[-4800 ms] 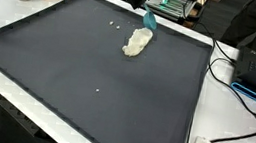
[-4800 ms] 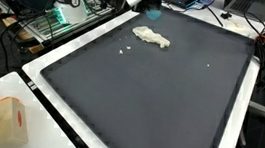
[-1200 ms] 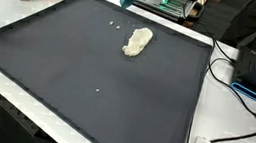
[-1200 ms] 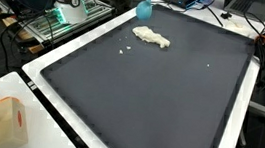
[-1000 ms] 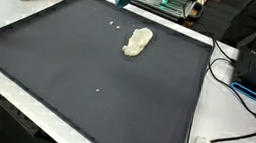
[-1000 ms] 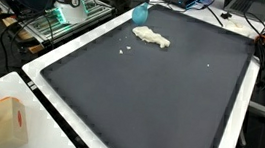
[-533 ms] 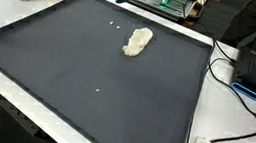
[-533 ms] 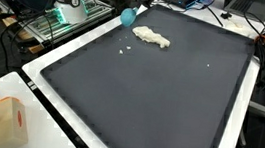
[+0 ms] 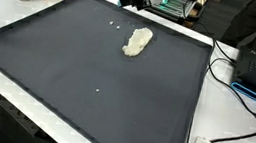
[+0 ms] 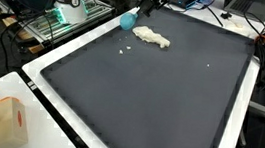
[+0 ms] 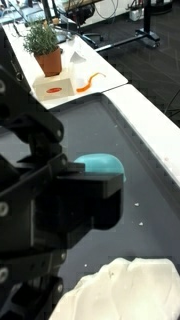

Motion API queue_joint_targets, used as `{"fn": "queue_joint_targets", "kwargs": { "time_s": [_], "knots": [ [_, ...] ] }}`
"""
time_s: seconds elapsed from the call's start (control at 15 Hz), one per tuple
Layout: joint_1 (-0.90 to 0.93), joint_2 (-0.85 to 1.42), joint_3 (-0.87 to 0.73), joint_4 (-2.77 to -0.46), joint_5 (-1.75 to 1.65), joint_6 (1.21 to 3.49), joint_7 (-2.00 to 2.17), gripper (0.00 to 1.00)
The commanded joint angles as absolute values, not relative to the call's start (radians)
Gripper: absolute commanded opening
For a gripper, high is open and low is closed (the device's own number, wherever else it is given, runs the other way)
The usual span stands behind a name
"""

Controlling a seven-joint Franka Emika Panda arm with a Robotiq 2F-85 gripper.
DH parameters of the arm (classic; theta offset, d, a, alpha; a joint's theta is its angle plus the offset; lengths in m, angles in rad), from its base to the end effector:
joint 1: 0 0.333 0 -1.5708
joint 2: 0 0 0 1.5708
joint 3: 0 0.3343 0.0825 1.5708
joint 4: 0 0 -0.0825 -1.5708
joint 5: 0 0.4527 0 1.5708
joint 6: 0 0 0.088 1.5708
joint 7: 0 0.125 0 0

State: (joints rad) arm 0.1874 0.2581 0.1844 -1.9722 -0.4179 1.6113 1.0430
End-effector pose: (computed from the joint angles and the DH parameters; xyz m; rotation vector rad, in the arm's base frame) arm 0.5576 0.1635 0.2786 2.3870 -0.6245 -0.2943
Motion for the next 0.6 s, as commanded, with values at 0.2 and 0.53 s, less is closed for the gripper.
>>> {"fn": "queue_joint_targets", "kwargs": {
  "time_s": [0.2,0.53],
  "knots": [
    [0.250,0.360,0.141,-1.887,-0.460,1.573,1.018,0.25],
    [0.279,0.402,0.128,-1.860,-0.494,1.580,0.993,0.25]
  ]
}}
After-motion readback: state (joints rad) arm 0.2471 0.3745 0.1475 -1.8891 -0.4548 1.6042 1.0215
